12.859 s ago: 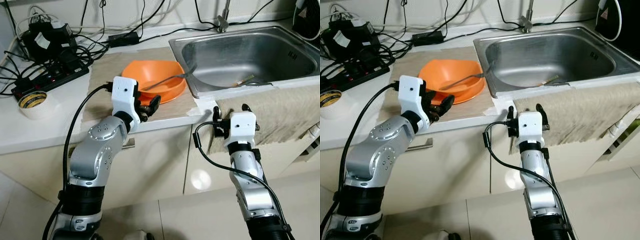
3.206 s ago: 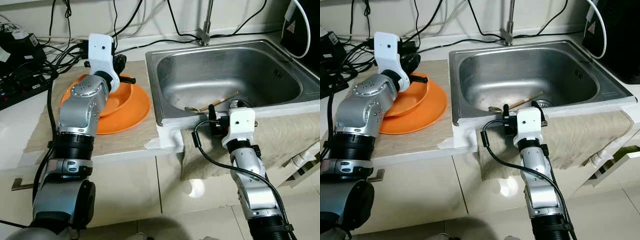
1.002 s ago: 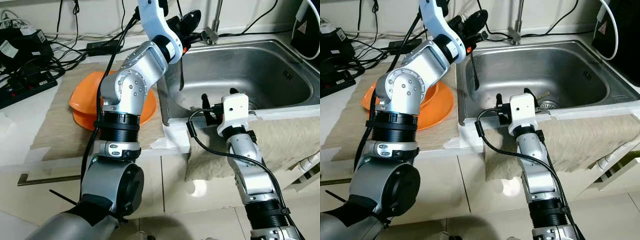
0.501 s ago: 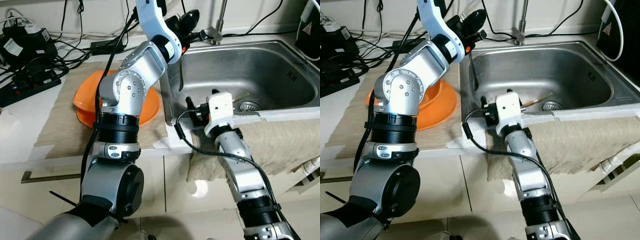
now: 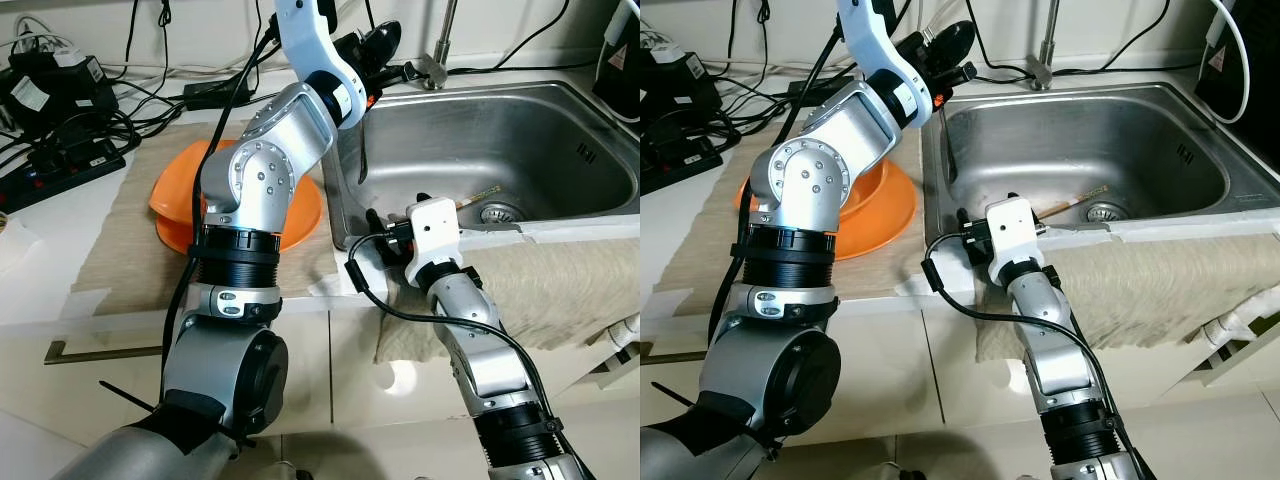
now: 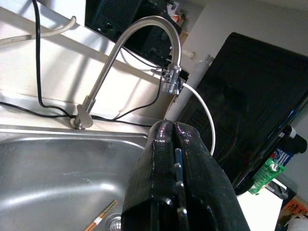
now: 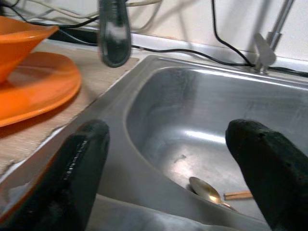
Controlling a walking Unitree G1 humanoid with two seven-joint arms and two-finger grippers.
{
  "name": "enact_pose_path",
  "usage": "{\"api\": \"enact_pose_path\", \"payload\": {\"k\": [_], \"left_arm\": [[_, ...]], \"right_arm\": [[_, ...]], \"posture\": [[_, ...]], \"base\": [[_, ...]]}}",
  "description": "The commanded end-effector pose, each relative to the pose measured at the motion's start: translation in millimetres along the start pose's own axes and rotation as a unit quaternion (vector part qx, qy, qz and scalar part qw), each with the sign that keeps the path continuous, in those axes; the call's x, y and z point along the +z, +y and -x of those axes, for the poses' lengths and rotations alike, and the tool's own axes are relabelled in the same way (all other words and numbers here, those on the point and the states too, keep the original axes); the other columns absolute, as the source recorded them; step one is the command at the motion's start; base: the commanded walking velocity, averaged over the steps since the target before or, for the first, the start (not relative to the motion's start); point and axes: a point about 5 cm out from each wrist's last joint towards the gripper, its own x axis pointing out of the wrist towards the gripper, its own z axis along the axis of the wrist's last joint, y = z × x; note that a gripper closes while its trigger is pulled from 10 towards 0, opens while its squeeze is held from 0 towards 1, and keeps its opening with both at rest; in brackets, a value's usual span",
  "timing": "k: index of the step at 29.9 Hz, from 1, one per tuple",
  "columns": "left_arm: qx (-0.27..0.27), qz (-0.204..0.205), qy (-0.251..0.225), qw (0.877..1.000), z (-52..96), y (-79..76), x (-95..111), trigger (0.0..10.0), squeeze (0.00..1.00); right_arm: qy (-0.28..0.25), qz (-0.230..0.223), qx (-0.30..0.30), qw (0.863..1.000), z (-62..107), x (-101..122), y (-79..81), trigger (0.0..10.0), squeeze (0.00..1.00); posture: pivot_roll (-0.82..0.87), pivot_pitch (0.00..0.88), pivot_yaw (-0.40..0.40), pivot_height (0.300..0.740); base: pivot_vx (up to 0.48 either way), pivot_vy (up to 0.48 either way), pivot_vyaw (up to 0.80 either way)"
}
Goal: Kitchen organization
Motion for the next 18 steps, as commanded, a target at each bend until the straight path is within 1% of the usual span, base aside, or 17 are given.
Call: {"api": "enact_pose_path", "payload": {"k": [1, 9, 14, 15, 16, 18], "left_arm": [[-0.008, 0.005, 0.001, 1.000, 0.5, -6.8, -3, 0.0, 0.00], [-0.010, 0.013, 0.006, 1.000, 0.5, -8.3, -6, 0.0, 0.00], [-0.019, 0.021, 0.014, 1.000, 0.3, -12.8, -10, 0.0, 0.00], [-0.020, 0.022, 0.015, 0.999, 0.5, -13.7, -11, 0.0, 0.00], [-0.022, 0.027, 0.019, 0.999, 0.8, -15.2, -13, 0.0, 0.00], [-0.024, 0.035, 0.025, 0.999, 1.2, -17.1, -16, 0.0, 0.00]], "right_arm": [[-0.015, -0.002, 0.011, 1.000, -2.4, 10, 3.4, 10.0, 1.00], [-0.029, 0.006, 0.006, 1.000, -5.8, 17, 2.1, 10.0, 1.00], [-0.036, 0.024, -0.010, 0.999, -11.4, 23, -6.1, 10.0, 1.00], [-0.038, 0.028, -0.015, 0.999, -13.4, 25, -8.8, 10.0, 0.11], [-0.043, 0.030, -0.020, 0.998, -16.7, 29, -12.0, 10.0, 0.00], [-0.046, 0.032, -0.021, 0.998, -20.0, 31, -13.6, 10.0, 0.00]], "posture": [[-0.03, 0.000, 0.085, 0.740], [-0.04, 0.000, 0.083, 0.740], [-0.04, 0.000, 0.084, 0.740], [-0.04, 0.000, 0.084, 0.740], [-0.04, 0.000, 0.084, 0.740], [-0.04, 0.000, 0.084, 0.740]], "base": [[0.000, 0.000, 0.00], [0.000, 0.000, 0.00], [0.000, 0.000, 0.00], [0.000, 0.000, 0.00], [0.000, 0.000, 0.00], [0.000, 0.000, 0.00]]}}
